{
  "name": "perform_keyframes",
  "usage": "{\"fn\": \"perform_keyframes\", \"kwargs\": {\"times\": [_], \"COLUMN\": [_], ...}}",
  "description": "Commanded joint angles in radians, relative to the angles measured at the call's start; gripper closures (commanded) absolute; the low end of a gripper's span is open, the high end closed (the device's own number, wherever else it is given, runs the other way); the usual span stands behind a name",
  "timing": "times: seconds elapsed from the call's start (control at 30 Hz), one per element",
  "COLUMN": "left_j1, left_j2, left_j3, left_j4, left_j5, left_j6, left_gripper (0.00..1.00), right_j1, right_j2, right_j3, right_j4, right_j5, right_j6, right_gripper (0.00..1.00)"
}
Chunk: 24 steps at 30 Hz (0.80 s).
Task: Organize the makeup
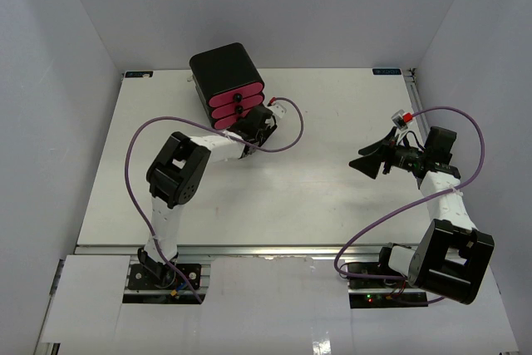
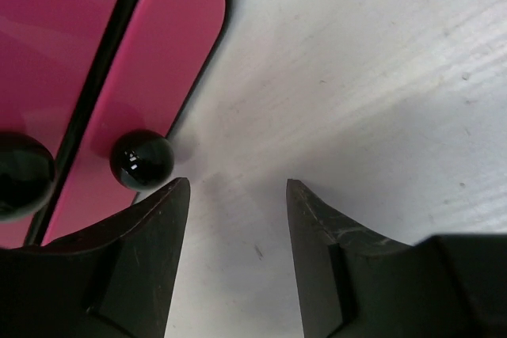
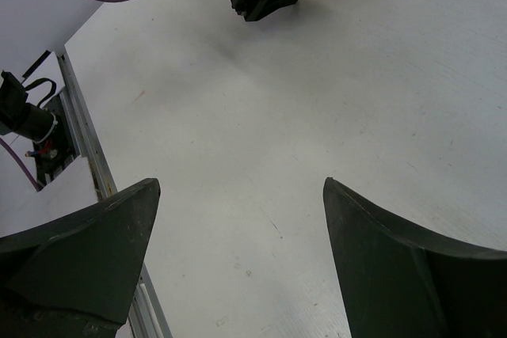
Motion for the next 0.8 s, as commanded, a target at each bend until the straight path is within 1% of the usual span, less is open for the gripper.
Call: {"fn": "perform_keyframes", "kwargs": {"times": [0.0, 0.2, 0.47, 0.6, 0.67, 0.77], "left_j1": [0.019, 0.026, 0.022, 0.004, 0.001, 0.001], "left_j2": [0.011, 0.02, -0.026, -0.105, -0.158, -0.254], "left_j3": [0.04, 0.079, 0.063, 0.045, 0.051, 0.028], "left_j4": [-0.022, -0.056, -0.094, -0.141, -0.193, -0.211], "left_j5": [-0.019, -0.023, 0.022, 0.109, 0.194, 0.327], "left_j6": [0.01, 0.013, -0.023, -0.064, -0.101, -0.188], "left_gripper": [0.32, 0.31, 0.29, 0.24, 0.22, 0.16], "right_j1": [-0.007, -0.009, -0.01, -0.01, -0.011, -0.012], "right_j2": [0.008, 0.005, 0.004, 0.003, 0.001, -0.005], "right_j3": [0.006, 0.005, 0.005, 0.006, 0.005, 0.01], "right_j4": [0.008, 0.008, 0.008, 0.008, 0.006, -0.005], "right_j5": [-0.023, -0.024, -0.027, -0.02, -0.016, -0.002], "right_j6": [-0.015, -0.015, -0.015, -0.015, -0.017, -0.028], "right_gripper": [0.1, 0.1, 0.1, 0.1, 0.1, 0.1]}}
